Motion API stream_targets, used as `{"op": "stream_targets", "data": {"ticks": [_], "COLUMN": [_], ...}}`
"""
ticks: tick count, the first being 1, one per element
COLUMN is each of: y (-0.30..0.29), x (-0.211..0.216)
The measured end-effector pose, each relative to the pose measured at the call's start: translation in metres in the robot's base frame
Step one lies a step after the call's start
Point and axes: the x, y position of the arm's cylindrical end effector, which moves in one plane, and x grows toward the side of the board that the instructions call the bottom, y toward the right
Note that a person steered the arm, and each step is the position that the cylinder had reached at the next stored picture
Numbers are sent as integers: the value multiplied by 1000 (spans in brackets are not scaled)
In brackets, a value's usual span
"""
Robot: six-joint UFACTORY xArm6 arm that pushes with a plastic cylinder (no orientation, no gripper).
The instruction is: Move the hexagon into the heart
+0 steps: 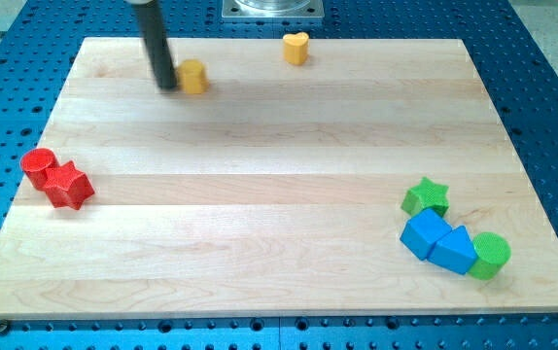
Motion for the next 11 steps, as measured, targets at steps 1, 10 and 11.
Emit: {"op": "stream_targets", "data": {"ticks": [1, 10, 11], "y": [82, 165, 237], "x": [-21, 84, 146]}}
